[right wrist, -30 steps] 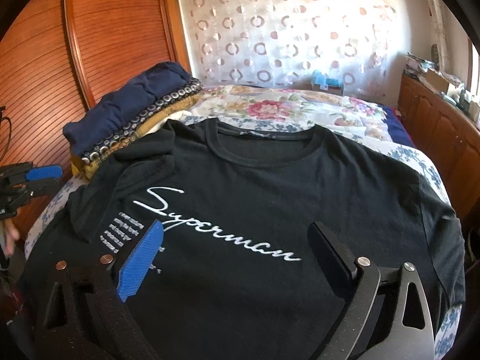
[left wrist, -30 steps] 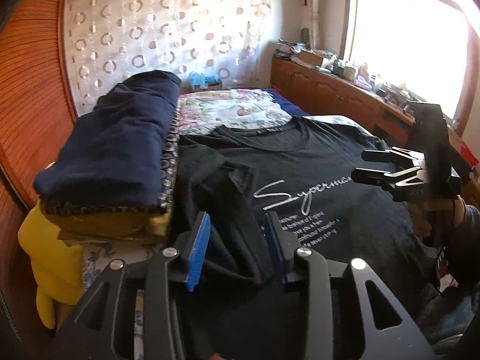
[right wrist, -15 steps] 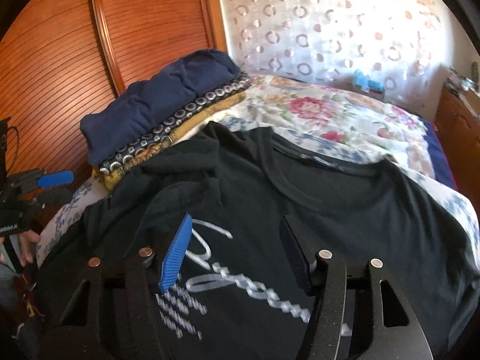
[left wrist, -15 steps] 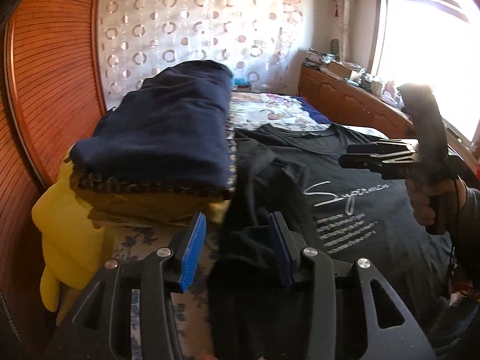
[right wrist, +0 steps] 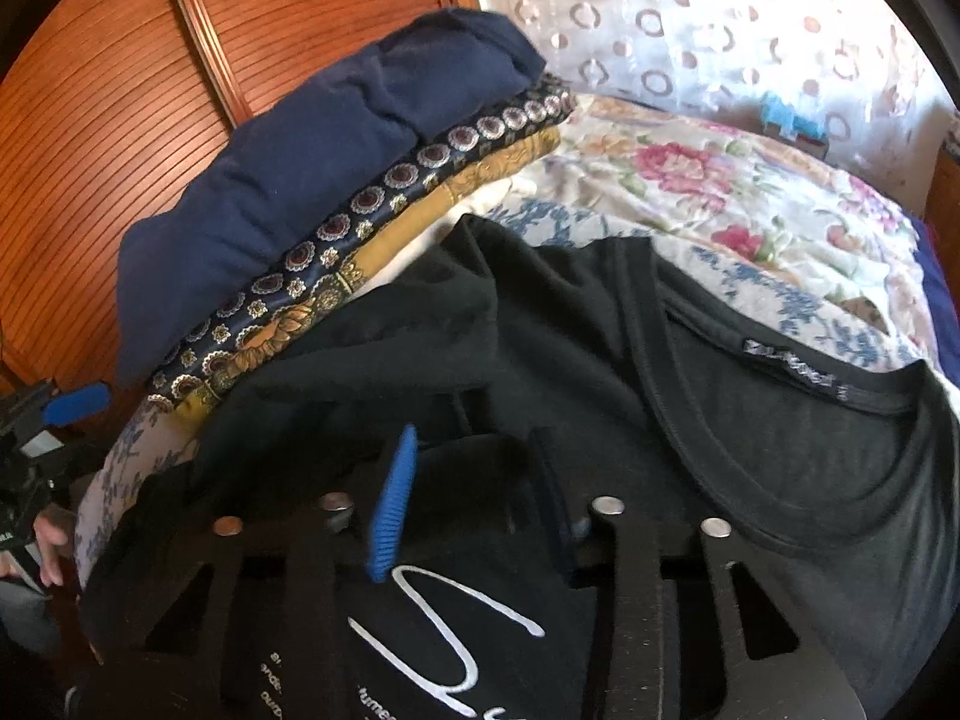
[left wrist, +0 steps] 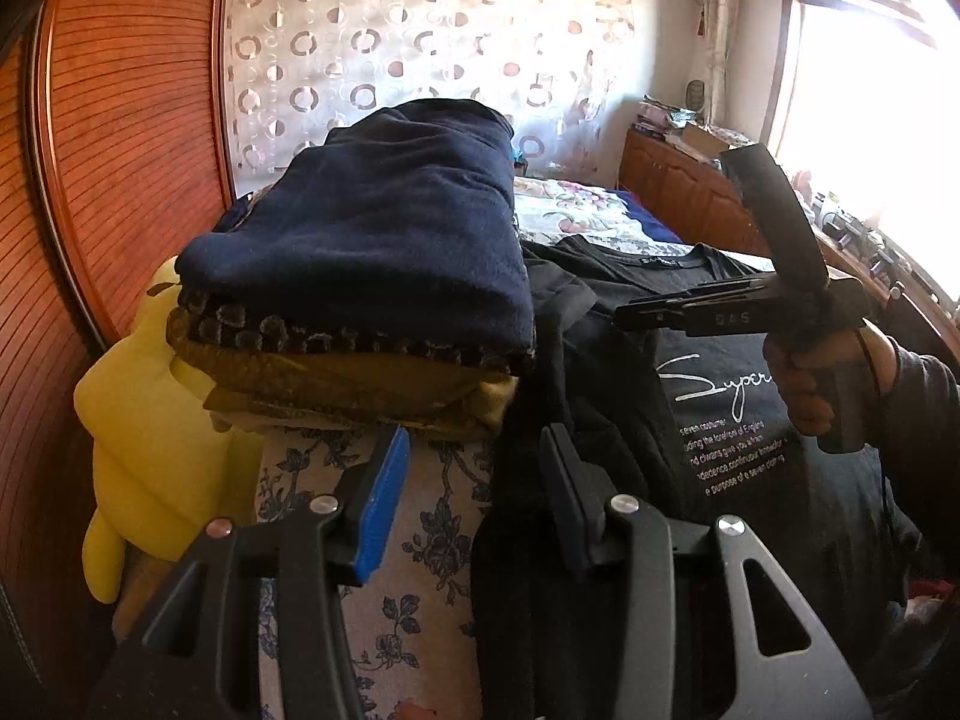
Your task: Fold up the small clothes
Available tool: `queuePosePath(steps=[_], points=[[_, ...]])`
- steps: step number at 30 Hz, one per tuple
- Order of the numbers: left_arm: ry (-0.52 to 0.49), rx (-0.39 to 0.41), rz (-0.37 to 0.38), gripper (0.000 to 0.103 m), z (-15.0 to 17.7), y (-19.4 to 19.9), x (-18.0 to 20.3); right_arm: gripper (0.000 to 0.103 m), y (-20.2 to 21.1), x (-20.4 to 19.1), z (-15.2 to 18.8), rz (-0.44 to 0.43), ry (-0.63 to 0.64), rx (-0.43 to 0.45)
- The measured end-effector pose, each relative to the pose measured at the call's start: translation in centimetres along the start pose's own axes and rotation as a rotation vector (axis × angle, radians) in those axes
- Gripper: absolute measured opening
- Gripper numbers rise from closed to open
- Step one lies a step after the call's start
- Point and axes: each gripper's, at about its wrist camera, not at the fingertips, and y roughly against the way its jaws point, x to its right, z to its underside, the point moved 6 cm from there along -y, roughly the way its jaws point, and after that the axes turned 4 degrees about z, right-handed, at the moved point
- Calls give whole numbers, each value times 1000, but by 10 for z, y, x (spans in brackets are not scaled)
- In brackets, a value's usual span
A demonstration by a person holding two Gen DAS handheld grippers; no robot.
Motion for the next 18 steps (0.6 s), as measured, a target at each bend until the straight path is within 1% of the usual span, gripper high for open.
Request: queuePosePath(steps=[1, 2, 3, 6, 12, 14, 16, 18], points=[[2, -1, 1, 45, 0, 0, -1, 20, 0, -1, 1, -3, 4, -1], [3, -1, 1, 45, 1, 0, -1, 16, 0, -4, 1, -8, 12, -3], [3, 1, 0, 45, 1, -1, -1, 7, 1, -6, 3, -7, 22, 1], [1, 5, 3, 45, -1, -1, 1, 1, 14, -7, 4, -32, 30, 36], [-12, 13, 14, 45, -3, 0, 9, 1, 57, -1, 11, -37, 30, 128], [-18, 12, 20, 46, -3, -1, 12, 1, 67, 4, 16, -28, 23, 138], [-20, 12, 26, 46, -3, -2, 14, 1, 74, 10, 21, -6, 24, 151], [-24, 8, 30, 46, -3, -4, 17, 1, 77, 19, 29, 54, 29, 150]])
